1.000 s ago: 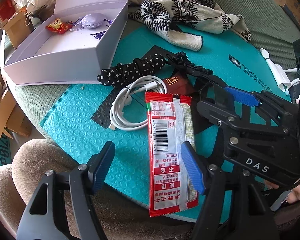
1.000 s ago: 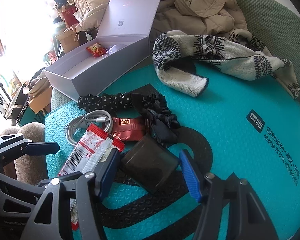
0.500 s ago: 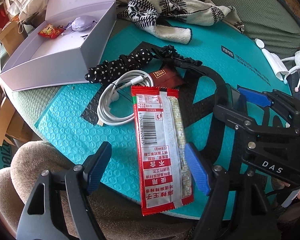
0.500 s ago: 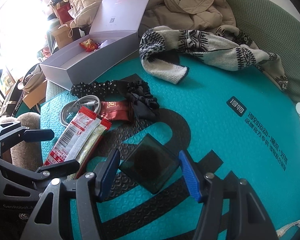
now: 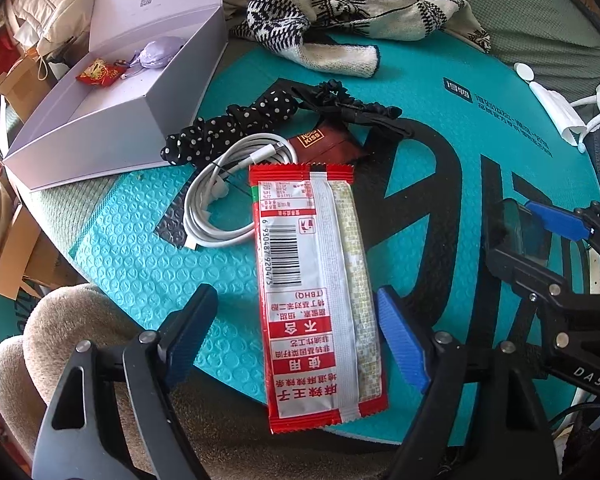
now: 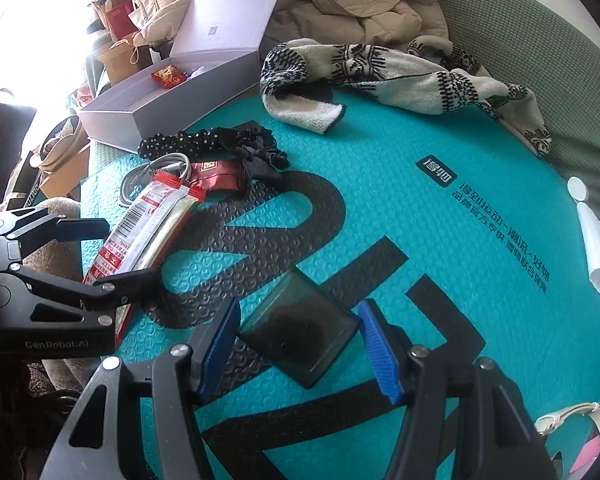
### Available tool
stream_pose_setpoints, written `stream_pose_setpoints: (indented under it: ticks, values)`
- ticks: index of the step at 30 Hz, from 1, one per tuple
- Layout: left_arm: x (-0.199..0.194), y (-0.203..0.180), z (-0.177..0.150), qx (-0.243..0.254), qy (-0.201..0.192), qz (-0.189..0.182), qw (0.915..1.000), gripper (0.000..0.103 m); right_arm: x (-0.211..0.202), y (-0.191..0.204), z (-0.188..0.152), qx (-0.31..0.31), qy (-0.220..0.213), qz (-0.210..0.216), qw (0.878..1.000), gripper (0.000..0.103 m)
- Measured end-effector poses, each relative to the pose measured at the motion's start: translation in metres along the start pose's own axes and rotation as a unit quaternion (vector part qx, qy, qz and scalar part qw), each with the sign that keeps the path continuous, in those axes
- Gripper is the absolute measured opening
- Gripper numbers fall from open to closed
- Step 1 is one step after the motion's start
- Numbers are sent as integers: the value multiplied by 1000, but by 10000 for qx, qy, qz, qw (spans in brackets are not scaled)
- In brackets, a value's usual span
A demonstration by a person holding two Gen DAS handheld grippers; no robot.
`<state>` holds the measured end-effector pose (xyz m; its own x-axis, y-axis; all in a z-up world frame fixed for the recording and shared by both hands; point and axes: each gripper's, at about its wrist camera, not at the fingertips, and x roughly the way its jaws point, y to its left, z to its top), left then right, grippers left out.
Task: Organize objects
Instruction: 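Grasp the red-white packet with left gripper while right grasps the dark square case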
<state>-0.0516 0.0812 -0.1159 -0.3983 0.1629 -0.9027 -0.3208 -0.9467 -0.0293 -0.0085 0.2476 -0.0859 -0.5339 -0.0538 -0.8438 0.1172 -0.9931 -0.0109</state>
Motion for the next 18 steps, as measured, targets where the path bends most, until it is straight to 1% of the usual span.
stream_pose_setpoints:
  ticks: [4, 7, 9, 12, 18]
  values:
    - [-1, -1, -1, -7, -44, 147, 9999, 82, -3, -1, -4, 47, -89, -21, 9999, 62]
    - [0, -1, -1, -19, -93, 262, 9996, 87, 1, -1, -7, 122, -48, 47, 9999, 62]
    - [1, -1, 0, -48, -130, 310, 9994, 91, 6, 0, -9, 136, 12, -30, 9999, 62]
    - [3, 2, 1, -99, -177, 270, 9994, 92, 9, -3, -12, 269, 18, 44, 9996, 62]
    - [5, 1, 2, -106, -251, 228, 9994, 92, 6, -7, -11, 438, -161, 137, 9988, 62]
